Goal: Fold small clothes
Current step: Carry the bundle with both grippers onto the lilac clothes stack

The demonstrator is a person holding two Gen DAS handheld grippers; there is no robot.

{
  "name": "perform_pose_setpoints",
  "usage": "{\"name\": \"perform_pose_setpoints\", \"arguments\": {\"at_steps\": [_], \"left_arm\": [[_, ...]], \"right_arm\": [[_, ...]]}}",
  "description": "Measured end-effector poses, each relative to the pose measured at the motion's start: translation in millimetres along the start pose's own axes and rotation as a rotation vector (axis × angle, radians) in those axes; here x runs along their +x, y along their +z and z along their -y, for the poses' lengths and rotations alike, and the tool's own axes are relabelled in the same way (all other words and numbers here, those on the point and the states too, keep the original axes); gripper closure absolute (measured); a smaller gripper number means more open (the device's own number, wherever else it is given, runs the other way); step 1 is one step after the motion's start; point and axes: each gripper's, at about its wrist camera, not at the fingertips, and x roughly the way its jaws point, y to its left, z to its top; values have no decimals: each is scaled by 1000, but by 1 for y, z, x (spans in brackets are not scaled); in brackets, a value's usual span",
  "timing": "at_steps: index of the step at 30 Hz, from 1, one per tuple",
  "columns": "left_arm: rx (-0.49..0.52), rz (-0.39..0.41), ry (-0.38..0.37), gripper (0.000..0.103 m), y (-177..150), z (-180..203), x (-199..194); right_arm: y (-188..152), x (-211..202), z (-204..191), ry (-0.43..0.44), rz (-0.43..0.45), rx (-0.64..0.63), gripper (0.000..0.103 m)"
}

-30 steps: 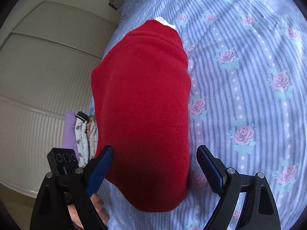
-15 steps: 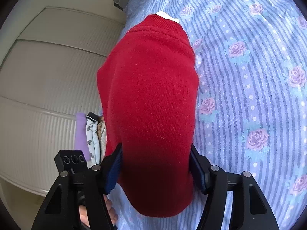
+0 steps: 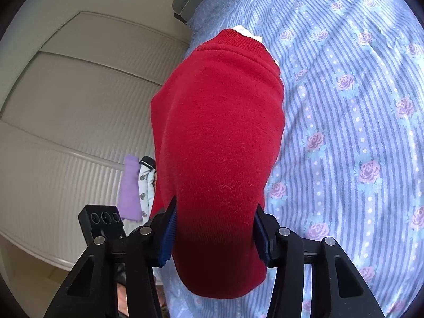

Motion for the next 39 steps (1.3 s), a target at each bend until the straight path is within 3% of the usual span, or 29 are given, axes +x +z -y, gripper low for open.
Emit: {"name": "perform_pose_setpoints", "arguments": {"at_steps": [12,20,32,35,39], "left_arm": [[57,70,13,70,13,13,-87],[56,175,55,70,34,0,-182],[59,371,220,70,92,-49,-362],[40,394,253,70,103,-78,-392],[-1,392,290,70,109,-121,-406]], "right_arm": [[-9,-6,-92,36,25,-96,53],[-18,11,-178,90,19,-188,53],[-29,123,-360,263,-26,-312,53],[-32,163,-393,294,-47,-322,53],[-36,214,-406,303,-86,-304,53]]}}
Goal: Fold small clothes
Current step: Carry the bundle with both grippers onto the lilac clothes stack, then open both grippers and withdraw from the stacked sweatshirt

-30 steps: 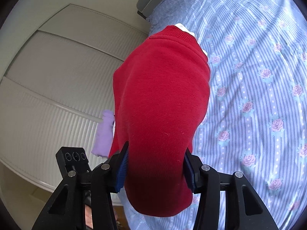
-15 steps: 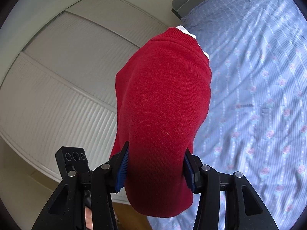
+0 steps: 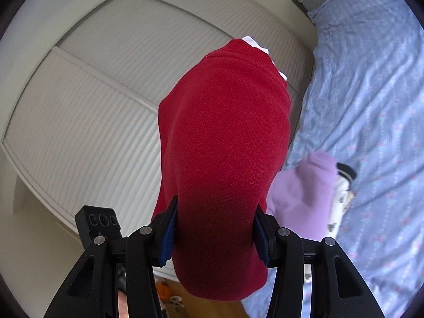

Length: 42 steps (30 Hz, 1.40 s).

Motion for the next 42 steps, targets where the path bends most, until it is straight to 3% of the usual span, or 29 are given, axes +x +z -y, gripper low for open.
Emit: {"name": "perform_pose_setpoints", "arguments": {"at_steps": [4,8,13,17,20,22,24,35,42], "left_arm": [[-39,-45,24,70,-8,-46,32],[-105,-127,37,70,-34,-87,80],[-133,-117,-2,66,-54,-109,104],[-107,-113,18,65,-60,-100,102],[-103,-102,30,57,-58,-95,99],[-90,-87,57,39,-53,-92,94],[-68,-75,90,32,-51,-86,88],[58,-8,155,28,-45,-34,48],[111,56,190,25,-64,12,8]], "right_arm": [[-9,44,26,-23,-37,70,53],[-24,74,63,-121,-88,143,53],[-38,83,94,-171,-104,177,50],[-37,75,86,-197,-122,171,43],[-35,77,83,-219,-115,142,36],[-35,77,78,-221,-106,124,34],[-35,71,74,-261,-98,84,32],[-35,23,22,-352,-46,-68,28],[-56,-18,-14,-404,-20,-211,28]]}}
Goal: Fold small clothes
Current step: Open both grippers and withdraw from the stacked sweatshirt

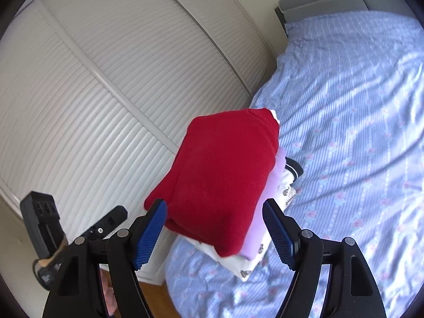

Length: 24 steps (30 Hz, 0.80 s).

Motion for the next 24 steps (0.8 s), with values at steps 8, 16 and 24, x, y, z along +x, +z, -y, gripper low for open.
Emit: {"name": "perform_pose_setpoints", "arguments": {"at_steps": [8,16,24], "left_arm": [[65,38,15,25,-43,75,-53],[121,41,-27,25,-105,157,-86],[210,73,-59,20,-157,238,-103]], "right_arm": [[-52,-90,-6,-56,68,-126,28],[-107,-200,23,-164,164,-152,28],[-155,-299,68,-360,273,-165,28]]}}
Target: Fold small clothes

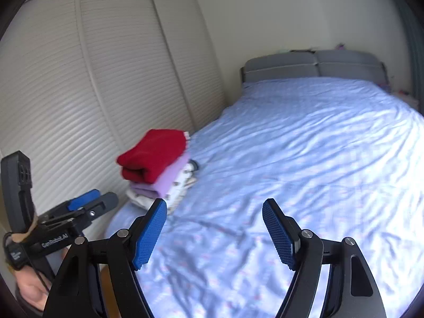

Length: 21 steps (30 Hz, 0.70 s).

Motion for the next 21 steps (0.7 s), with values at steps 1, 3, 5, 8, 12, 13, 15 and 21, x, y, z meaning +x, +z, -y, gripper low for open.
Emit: {"name": "perform_pose_setpoints", "arguments": {"at_steps": [1,3,5,8,12,13,15,21], "left_arm": [[17,5,-4,19,-4,12,-1],[47,13,-17,18,-8,35,-4],[77,16,-28,15,-16,56,-6],[126,16,-44,13,-27,84,-8],[171,21,-50,4,-41,110,-13],[177,23,-51,4,-45,115,-14],[184,22,-49,3,-53,121,-16],[192,27,-28,2,-75,127,-18]], "right_arm": [[-4,-10,8,-23,11,-2,28],[-12,-27,21,-73,28,-4,28],[-20,-41,33,-121,44,-3,28],[-33,-61,51,-199,60,16,28],[-49,-84,70,-261,70,45,27],[-53,-88,73,-278,72,43,26],[-59,-95,76,-313,78,36,24],[-78,-109,81,-414,86,23,17]]}}
